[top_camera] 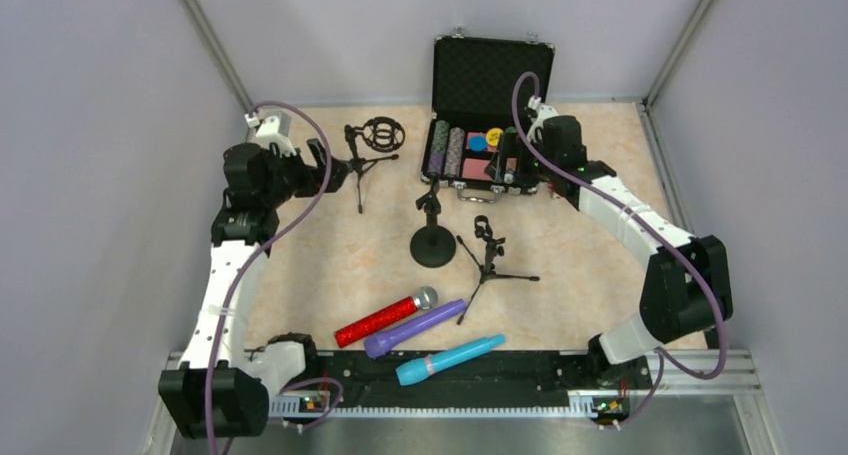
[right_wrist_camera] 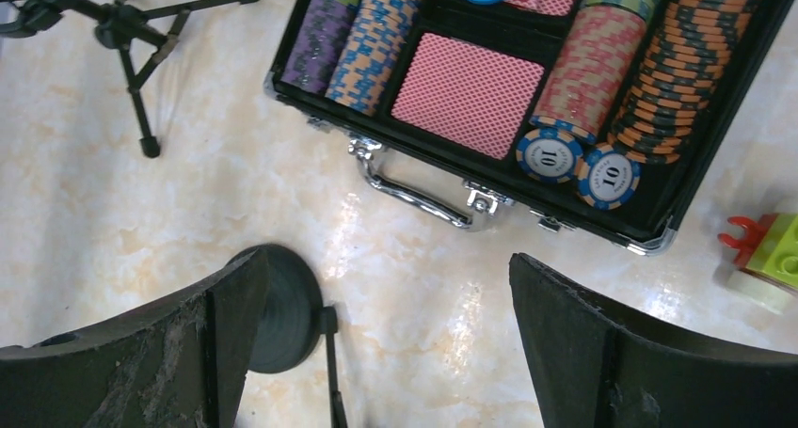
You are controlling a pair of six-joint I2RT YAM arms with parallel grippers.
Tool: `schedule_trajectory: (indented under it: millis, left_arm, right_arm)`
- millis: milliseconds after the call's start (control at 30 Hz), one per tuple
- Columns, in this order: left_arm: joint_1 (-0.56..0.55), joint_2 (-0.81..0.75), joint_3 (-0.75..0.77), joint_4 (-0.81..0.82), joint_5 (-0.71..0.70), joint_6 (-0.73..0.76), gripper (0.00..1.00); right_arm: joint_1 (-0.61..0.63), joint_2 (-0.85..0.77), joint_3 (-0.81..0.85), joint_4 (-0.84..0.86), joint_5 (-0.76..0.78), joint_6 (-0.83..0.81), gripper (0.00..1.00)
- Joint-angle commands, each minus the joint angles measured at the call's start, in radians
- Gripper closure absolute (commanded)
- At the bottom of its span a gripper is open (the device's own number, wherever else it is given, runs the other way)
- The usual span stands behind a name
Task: Attach the microphones to the stand
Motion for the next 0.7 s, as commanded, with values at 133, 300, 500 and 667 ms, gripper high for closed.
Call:
schedule_trajectory:
  millis: [133, 300, 500, 667]
  left_arm:
    - [0.004, 0.06, 0.006, -0.042, -0.15, 0.017, 0.01]
    - [0.004, 0.184, 0.082, -0.016, -0.115, 0.014, 0.01]
    - [0.005, 0.33, 0.211, -0.026, -0.135, 0.041, 0.01]
    - [0.005, 0.413, 0.312, -0.006, -0.073, 0.042, 0.01]
  right_arm:
    - [0.006, -0.105, -0.013, 0.038, -0.081, -0.032, 0.04]
    - [0.006, -0.122, -0.034, 0.036, -0.057, -0.036, 0.03]
    - [0.006, -0.126, -0.051, 0.033, -0.039, -0.037, 0.04]
    - [0.005, -0.124, -0.052, 0.026, -0.017, -0.049, 0.04]
